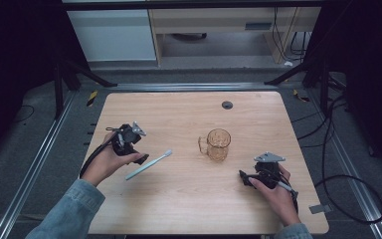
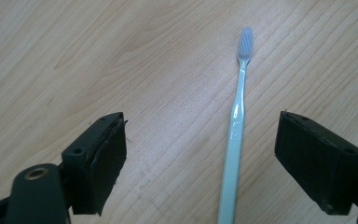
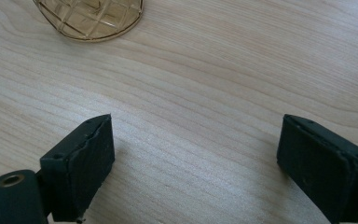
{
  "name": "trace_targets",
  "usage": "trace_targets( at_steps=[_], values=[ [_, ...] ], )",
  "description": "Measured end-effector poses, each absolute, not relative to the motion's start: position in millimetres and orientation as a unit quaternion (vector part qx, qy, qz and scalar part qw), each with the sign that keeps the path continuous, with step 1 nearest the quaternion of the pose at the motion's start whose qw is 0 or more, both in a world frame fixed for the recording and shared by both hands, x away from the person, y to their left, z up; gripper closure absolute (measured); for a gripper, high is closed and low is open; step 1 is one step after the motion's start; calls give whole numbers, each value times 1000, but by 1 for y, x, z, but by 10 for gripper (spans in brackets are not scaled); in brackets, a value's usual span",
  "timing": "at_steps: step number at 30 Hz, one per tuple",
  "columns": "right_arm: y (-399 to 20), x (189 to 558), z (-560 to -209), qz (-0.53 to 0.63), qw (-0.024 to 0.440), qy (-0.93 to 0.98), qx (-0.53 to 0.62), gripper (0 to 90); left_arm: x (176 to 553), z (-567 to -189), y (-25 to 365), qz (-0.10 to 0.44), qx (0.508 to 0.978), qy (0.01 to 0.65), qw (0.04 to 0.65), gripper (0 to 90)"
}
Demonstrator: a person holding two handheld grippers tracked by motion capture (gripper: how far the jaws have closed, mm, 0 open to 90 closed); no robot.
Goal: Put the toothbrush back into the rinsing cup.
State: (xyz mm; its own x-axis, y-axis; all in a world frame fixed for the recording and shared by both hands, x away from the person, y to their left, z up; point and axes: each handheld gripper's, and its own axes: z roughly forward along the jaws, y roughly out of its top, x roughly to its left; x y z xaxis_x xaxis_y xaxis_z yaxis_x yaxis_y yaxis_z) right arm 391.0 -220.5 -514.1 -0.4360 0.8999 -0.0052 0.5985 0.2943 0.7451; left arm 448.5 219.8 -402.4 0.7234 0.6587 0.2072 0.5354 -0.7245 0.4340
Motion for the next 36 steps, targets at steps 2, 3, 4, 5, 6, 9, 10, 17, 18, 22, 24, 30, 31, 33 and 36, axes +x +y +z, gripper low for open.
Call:
trace_targets(
  at_steps=[2,3,4,5,6,9,10,17,18,22,24,30,31,33,36],
  values=[
    [-221,391,-514,346,219,773,485,123,449,-403,217,176,914,324,170,169],
    [-221,391,-514,346,219,774,484,123,450,-406,215,167,918,320,164,184],
    [-221,391,-514,346,219,774,483,123,451,-408,214,160,919,322,164,192],
    [-221,391,-514,346,218,773,484,123,452,-409,213,153,921,321,161,197],
    [-221,391,-514,346,217,774,484,123,454,-410,212,146,923,319,158,199],
    [-221,391,-514,345,218,774,484,122,458,-410,210,119,926,320,158,210],
    [-221,391,-514,346,217,774,484,122,459,-410,210,115,928,318,155,208],
    [-220,393,-515,340,211,777,485,40,462,-413,204,118,931,315,144,85],
    [-221,393,-515,339,212,779,484,31,462,-414,203,119,930,316,144,76],
    [-224,396,-515,334,210,781,485,4,463,-416,202,123,932,312,139,51],
    [-225,396,-515,333,211,780,485,4,463,-418,202,120,933,312,137,58],
    [-225,396,-515,333,210,779,487,4,468,-421,202,116,936,308,123,147],
    [-226,396,-515,333,211,780,485,4,469,-420,202,114,935,312,125,168],
    [-226,396,-515,333,210,780,486,4,470,-421,202,112,935,312,123,185],
    [-226,396,-515,333,210,780,486,4,470,-422,200,111,939,305,115,193]
  ],
)
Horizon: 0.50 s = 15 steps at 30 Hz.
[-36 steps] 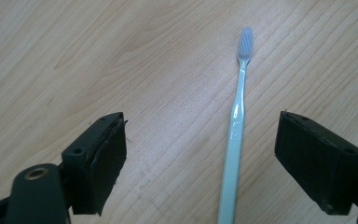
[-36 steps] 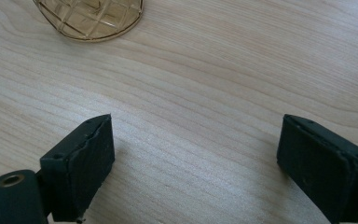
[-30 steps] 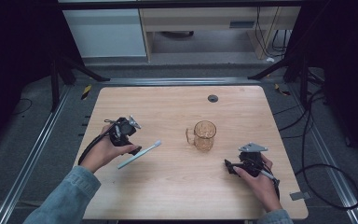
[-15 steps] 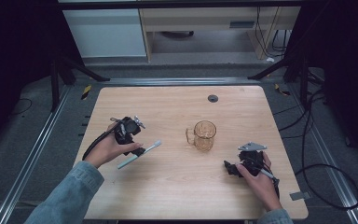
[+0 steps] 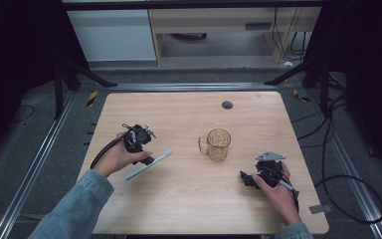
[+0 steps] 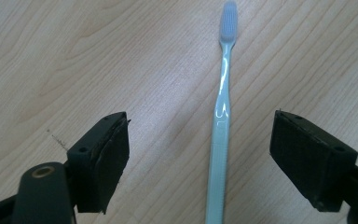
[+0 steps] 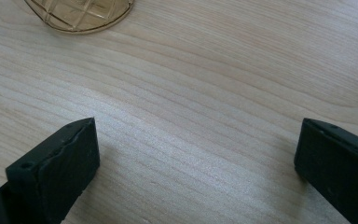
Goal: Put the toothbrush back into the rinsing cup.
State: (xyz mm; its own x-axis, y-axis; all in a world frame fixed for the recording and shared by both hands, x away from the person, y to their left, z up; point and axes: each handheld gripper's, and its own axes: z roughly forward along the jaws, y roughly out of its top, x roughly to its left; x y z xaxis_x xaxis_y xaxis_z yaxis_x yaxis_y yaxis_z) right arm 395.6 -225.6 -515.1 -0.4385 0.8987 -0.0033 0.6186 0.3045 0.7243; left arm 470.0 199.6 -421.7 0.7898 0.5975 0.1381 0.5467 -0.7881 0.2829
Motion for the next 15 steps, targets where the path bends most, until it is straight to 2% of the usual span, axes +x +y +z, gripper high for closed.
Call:
trace_targets(
  at_steps=[8,15],
  values=[
    [-226,395,-515,333,210,780,486,5,477,-427,186,99,942,307,89,258],
    [-226,395,-515,333,210,780,486,5,482,-434,170,85,954,283,56,381]
  ],
)
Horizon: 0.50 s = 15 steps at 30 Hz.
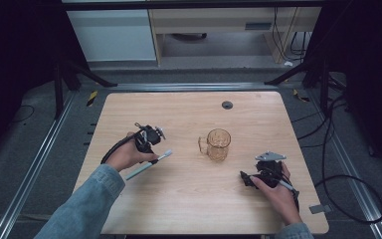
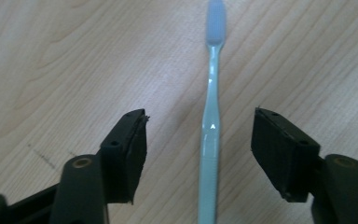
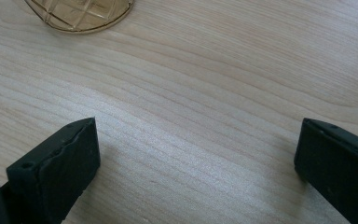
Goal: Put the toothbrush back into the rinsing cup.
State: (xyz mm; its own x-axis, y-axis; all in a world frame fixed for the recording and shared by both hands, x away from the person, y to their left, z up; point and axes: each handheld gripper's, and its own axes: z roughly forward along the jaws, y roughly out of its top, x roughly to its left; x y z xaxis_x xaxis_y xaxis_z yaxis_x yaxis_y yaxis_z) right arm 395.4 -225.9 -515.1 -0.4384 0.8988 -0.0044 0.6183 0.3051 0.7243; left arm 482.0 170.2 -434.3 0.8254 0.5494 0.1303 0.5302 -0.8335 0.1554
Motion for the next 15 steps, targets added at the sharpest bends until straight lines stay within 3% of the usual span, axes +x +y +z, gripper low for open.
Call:
trace_targets(
  at_steps=[15],
  values=[
    [-228,395,-515,335,207,785,479,5,487,-451,159,67,959,273,29,585]
  ],
)
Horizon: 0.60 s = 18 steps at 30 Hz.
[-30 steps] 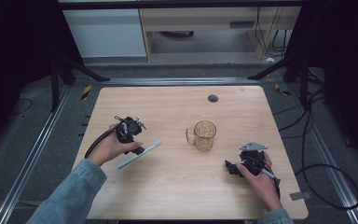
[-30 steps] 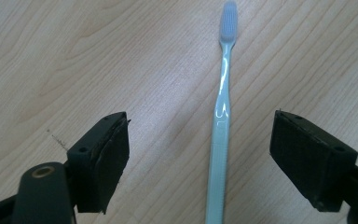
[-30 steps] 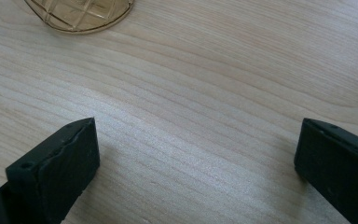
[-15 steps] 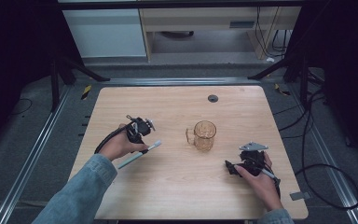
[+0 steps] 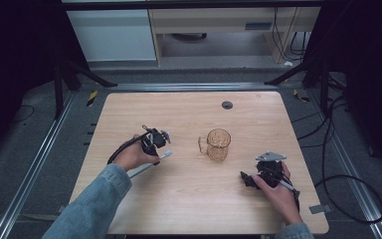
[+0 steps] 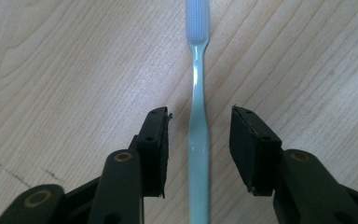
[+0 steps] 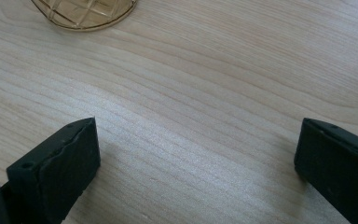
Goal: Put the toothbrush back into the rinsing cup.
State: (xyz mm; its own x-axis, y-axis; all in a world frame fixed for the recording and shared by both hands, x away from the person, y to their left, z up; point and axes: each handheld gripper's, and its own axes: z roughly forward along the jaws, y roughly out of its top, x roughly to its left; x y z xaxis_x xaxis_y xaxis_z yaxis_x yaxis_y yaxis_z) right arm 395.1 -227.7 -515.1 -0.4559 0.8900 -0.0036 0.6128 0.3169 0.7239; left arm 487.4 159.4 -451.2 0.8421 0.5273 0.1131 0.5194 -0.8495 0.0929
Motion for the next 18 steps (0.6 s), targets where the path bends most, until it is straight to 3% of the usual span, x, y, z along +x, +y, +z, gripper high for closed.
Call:
trace_targets(
  at_steps=[18],
  values=[
    [-228,395,-515,336,206,786,477,5,494,-459,165,50,959,279,24,691]
  ],
)
